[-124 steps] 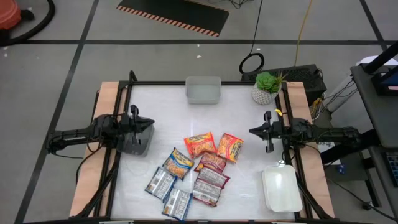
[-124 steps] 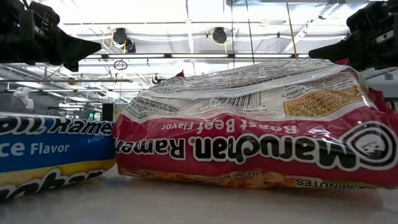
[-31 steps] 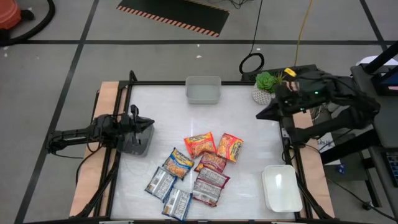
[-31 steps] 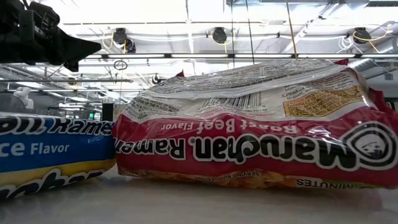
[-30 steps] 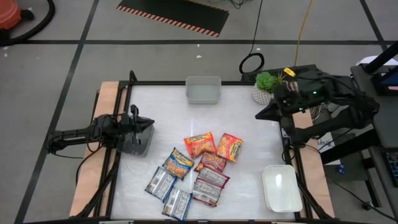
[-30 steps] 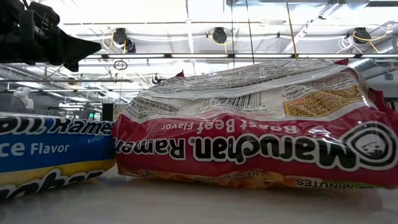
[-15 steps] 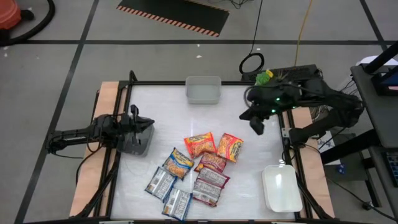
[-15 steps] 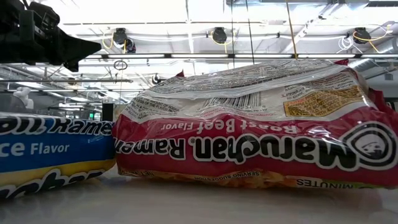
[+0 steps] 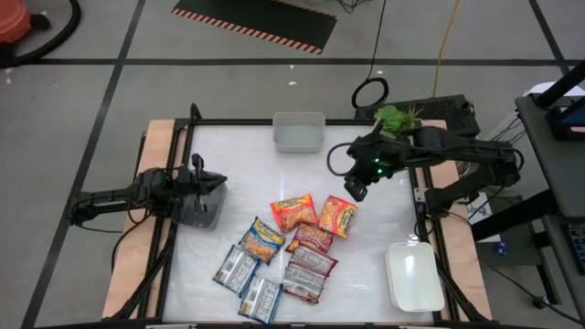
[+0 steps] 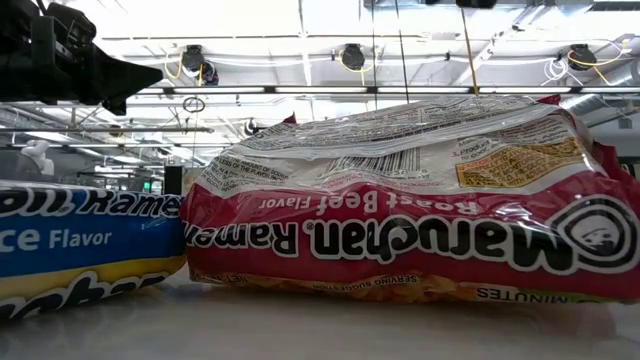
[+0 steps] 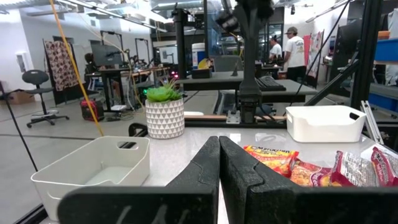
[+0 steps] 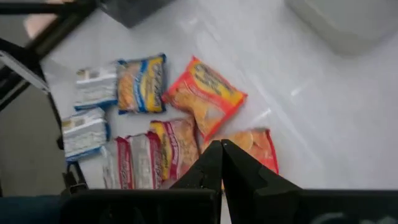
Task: Sort Maruchan noodles
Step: Put the right orange noodle pack into the gray bin
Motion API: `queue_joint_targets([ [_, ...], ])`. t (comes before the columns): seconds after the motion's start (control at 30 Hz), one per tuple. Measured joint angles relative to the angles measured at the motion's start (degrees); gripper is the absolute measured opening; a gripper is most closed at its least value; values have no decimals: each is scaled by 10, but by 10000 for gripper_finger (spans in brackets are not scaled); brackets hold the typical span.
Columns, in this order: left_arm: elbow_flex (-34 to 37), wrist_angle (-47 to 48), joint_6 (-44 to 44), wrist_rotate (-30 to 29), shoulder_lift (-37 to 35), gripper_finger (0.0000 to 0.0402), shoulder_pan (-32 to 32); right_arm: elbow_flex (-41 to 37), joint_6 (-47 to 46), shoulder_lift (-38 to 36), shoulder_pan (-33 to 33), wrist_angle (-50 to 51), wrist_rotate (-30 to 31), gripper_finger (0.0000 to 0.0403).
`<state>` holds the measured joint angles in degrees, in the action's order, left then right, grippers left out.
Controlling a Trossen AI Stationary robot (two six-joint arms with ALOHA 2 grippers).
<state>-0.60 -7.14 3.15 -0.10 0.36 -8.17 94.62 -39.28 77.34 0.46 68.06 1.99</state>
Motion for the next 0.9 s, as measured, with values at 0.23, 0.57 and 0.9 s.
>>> queue_joint_targets([
  [0.23,0,-1,0,0,0,5,0,-79,-67,0,-8,-5,-65,0],
  [0.57,0,-16,-8,0,0,5,0,-215,-158,-1,-6,-100,-115,22],
  [0.9,-1,-143,-118,8,6,5,0,-302,-184,-1,-8,-132,-127,103],
])
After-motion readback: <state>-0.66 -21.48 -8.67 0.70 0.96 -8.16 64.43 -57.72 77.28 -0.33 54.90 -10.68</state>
